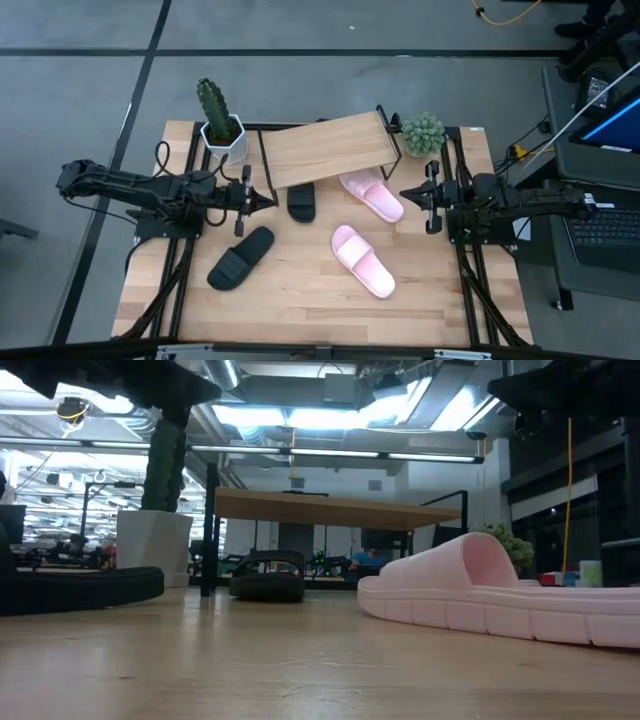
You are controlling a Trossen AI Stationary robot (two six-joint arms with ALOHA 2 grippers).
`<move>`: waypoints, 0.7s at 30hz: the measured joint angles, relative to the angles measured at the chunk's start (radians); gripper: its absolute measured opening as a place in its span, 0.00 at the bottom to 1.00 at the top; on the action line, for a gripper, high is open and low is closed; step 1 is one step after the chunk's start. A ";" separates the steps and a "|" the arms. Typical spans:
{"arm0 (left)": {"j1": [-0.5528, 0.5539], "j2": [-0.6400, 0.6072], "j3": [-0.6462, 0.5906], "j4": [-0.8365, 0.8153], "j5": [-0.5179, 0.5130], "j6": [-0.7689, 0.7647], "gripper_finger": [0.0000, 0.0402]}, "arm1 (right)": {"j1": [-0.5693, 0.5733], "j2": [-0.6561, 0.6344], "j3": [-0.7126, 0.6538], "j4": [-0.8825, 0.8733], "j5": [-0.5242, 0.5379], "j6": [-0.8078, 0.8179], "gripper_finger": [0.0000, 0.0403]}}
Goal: Pick and place slides into the shelf
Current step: Put the top black slide on the shelf
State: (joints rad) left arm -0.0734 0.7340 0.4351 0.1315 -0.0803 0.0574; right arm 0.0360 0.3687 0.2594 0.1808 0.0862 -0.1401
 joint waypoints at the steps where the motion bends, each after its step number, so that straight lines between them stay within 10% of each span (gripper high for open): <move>1: -0.010 0.005 0.003 -0.003 -0.002 0.002 0.00 | 0.000 0.010 0.002 0.000 0.000 0.000 0.02; 21: -0.227 0.012 0.006 -0.050 -0.125 0.009 0.00 | 0.035 0.037 0.003 -0.034 0.000 -0.024 0.01</move>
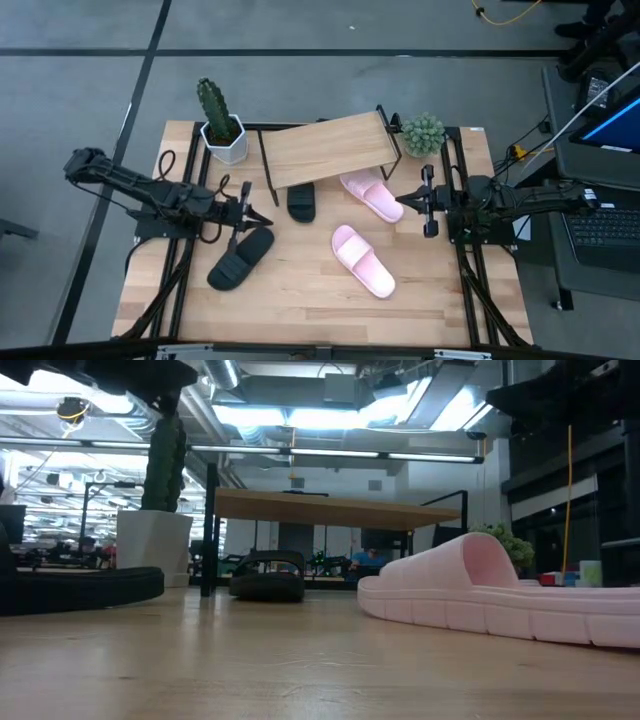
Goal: Pick and place slides into the shelf
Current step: Put the top black slide on the shelf
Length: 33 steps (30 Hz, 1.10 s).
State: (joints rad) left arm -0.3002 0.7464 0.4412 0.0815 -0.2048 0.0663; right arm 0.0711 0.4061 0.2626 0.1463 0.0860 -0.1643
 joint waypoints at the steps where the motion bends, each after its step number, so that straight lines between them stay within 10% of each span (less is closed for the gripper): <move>1: -0.010 0.000 0.000 0.000 -0.001 0.008 0.00 | 0.000 0.000 0.000 -0.001 0.000 0.002 0.01; 21: -0.116 0.003 0.020 -0.002 -0.102 0.022 0.00 | 0.000 0.000 0.000 -0.021 0.000 0.055 0.03; 33: -0.115 0.280 0.340 -0.291 -0.179 -0.012 0.00 | 0.000 0.008 0.000 -0.021 0.000 0.054 0.04</move>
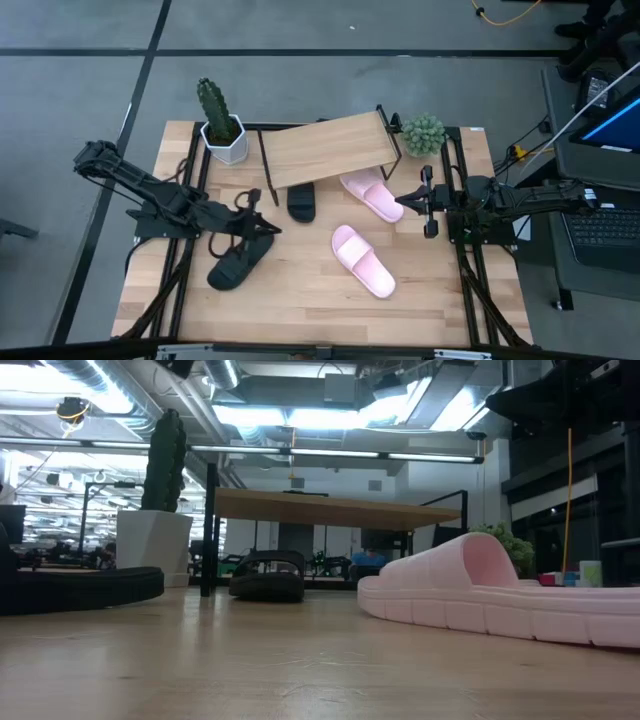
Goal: Pick and place slides into the shelf
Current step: Put the top black slide on the shelf
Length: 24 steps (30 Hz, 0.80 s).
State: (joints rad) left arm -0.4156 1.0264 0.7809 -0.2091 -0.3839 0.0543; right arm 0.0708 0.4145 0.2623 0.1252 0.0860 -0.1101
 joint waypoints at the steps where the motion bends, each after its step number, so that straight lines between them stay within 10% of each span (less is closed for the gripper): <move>1: 0.000 0.028 0.023 -0.007 -0.001 0.001 0.00 | 0.000 0.003 0.000 -0.001 0.000 0.000 0.04; 24: 0.031 0.402 0.349 -0.305 -0.251 -0.109 0.00 | 0.000 0.119 -0.001 -0.026 0.003 0.012 0.04</move>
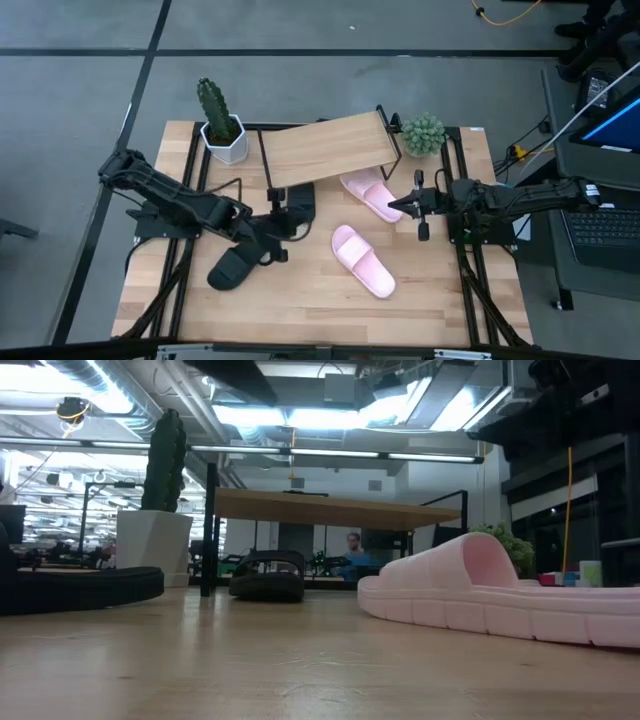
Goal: Pick and place slides into the shelf
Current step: Put the top black slide on the shelf
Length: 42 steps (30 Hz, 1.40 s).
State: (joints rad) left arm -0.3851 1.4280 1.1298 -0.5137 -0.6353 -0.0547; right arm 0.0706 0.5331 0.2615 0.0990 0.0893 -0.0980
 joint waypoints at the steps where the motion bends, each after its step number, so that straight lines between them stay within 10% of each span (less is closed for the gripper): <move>1: -0.007 0.014 0.005 -0.012 -0.014 -0.001 0.00 | 0.000 0.004 0.000 0.000 0.000 -0.015 0.04; 19: -0.057 0.212 0.076 -0.159 -0.235 -0.236 0.00 | 0.000 0.008 0.000 0.048 -0.001 -0.063 0.03; 34: -0.124 0.454 0.473 -0.779 -0.175 -0.701 0.00 | 0.000 0.008 0.000 0.026 -0.003 -0.063 0.04; 42: -0.096 0.549 0.507 -0.821 -0.184 -0.697 0.00 | 0.000 0.008 0.000 -0.008 -0.003 -0.064 0.02</move>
State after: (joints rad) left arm -0.4813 1.9766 1.6366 -1.3348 -0.8197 -0.7516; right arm 0.0704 0.5415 0.2611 0.0907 0.0867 -0.1623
